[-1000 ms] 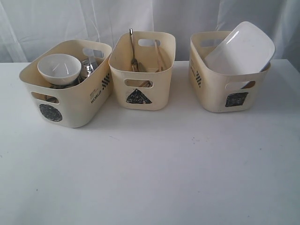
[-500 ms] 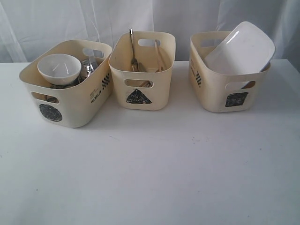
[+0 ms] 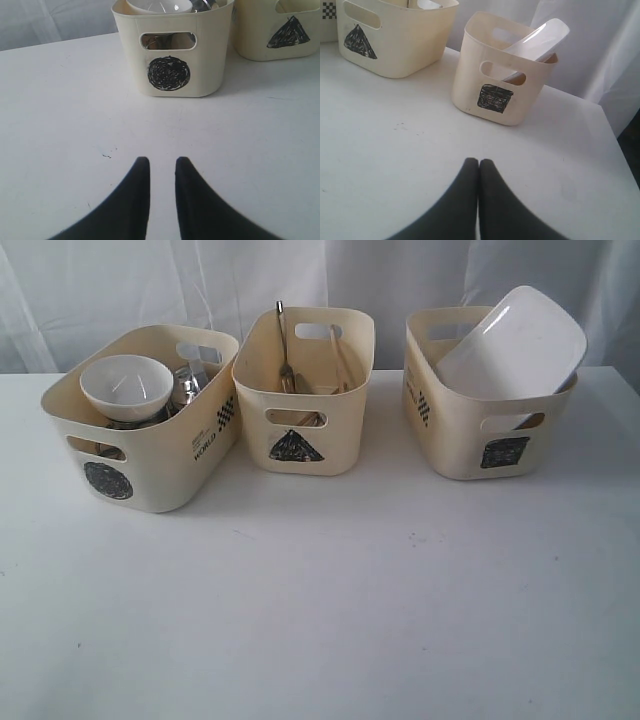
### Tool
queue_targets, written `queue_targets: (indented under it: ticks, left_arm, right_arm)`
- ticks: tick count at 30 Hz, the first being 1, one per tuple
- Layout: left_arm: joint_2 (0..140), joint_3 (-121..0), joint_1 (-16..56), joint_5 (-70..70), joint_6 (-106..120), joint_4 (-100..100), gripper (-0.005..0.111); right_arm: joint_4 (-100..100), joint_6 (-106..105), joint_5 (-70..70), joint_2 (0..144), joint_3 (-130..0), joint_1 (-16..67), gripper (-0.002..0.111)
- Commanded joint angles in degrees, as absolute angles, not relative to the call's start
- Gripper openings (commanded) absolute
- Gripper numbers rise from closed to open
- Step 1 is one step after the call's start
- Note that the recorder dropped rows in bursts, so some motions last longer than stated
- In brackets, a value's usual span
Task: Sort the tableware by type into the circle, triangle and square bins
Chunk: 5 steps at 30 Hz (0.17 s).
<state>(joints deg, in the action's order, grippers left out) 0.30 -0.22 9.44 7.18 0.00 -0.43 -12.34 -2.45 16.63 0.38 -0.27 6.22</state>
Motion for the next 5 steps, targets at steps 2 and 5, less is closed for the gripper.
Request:
queue_targets:
  ticks: [2, 5]
  left_arm:
    - [0.00, 0.00, 9.30, 7.17, 0.00, -0.52, 0.025]
    - [0.00, 0.00, 9.30, 7.17, 0.00, -0.52, 0.025]
  right_arm:
    - [-12.48, -2.11, 16.63, 0.00, 0.00, 6.37, 0.000]
    - [-12.48, -2.11, 16.63, 0.00, 0.00, 6.37, 0.000]
